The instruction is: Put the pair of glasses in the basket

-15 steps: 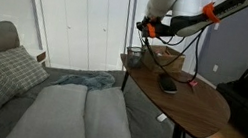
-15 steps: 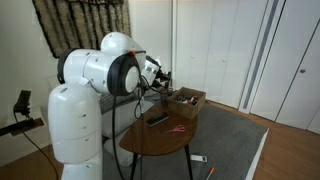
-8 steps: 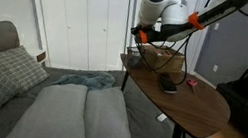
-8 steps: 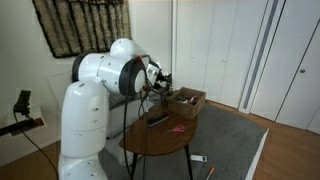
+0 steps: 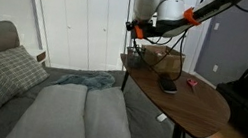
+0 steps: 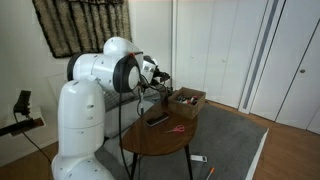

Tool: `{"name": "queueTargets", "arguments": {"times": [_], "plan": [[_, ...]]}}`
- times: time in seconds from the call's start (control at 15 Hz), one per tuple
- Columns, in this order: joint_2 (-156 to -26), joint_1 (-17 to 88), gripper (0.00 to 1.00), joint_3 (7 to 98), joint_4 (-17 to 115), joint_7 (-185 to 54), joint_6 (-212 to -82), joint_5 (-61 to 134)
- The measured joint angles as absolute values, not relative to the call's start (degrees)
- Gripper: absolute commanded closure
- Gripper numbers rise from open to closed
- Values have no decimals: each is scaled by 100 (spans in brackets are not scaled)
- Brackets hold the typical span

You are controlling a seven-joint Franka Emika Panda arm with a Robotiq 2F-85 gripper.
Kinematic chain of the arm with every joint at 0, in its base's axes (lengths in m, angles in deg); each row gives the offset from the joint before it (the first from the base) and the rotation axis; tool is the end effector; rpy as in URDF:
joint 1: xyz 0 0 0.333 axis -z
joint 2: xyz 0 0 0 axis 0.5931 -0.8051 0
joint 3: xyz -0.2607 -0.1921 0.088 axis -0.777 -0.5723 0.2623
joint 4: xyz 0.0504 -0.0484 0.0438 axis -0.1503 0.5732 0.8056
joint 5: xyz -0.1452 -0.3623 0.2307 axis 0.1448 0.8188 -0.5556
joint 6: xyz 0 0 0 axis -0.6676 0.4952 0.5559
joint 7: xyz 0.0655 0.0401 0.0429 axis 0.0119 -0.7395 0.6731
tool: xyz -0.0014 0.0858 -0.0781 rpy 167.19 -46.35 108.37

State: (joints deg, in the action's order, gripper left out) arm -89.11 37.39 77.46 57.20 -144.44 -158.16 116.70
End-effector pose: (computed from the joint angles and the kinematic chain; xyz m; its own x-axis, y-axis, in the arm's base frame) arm 0.6927 0.2372 0.4763 0.4714 0.0487 0.8806 -0.1961 -0.9677 0.1585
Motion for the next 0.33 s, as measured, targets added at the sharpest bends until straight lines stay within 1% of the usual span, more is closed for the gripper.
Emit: {"name": "queueTargets", "arguments": {"times": [0.07,0.13,0.33], "plan": [[-8726,3741,2,7746,5762,-14533,-15817,11722],[-8494,3741,0,7746,5827,-14694,-15825,11848],[-7670,3740,0,7750,6154,-15501,-15864,12427]]}}
